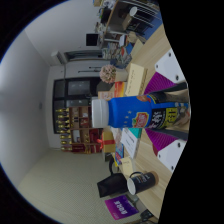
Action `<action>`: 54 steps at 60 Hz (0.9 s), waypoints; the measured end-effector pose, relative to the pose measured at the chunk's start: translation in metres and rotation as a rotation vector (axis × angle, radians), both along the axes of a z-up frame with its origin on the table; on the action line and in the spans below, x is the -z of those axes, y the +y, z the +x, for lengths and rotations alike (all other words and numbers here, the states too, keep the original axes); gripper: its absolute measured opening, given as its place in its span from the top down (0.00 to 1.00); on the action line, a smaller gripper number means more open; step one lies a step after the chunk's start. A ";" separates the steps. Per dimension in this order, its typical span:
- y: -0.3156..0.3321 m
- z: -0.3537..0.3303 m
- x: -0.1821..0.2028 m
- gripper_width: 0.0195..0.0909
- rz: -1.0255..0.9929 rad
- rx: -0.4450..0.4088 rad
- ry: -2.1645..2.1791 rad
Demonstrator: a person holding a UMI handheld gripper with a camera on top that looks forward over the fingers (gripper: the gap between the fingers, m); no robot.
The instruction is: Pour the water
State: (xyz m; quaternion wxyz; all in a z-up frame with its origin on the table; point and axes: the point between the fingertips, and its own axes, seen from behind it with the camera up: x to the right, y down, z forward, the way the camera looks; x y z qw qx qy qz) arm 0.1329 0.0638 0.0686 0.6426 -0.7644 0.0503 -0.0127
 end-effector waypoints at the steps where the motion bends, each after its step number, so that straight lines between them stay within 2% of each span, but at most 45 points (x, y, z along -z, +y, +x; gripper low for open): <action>1: 0.000 0.000 0.000 0.47 0.001 0.006 0.003; 5: 0.002 -0.002 0.004 0.49 -0.027 0.025 0.018; 13: 0.003 -0.003 0.003 0.61 -0.145 0.019 -0.014; 15: 0.004 -0.009 -0.006 0.60 -0.146 0.024 -0.047; 16: 0.004 -0.012 -0.012 0.64 -0.147 0.015 -0.070; 21: 0.009 -0.029 -0.049 0.65 -0.144 -0.027 -0.236; 27: 0.024 -0.059 -0.082 0.65 -0.161 -0.061 -0.571; 31: 0.039 -0.080 -0.089 0.65 -0.185 -0.070 -0.860; 35: 0.051 -0.089 -0.106 0.65 -0.222 -0.133 -1.187; 43: 0.080 -0.120 -0.093 0.65 -0.296 -0.150 -1.647; 45: 0.066 -0.105 -0.126 0.64 -0.321 -0.172 -1.741; 54: 0.074 -0.120 -0.140 0.64 -0.362 -0.246 -2.103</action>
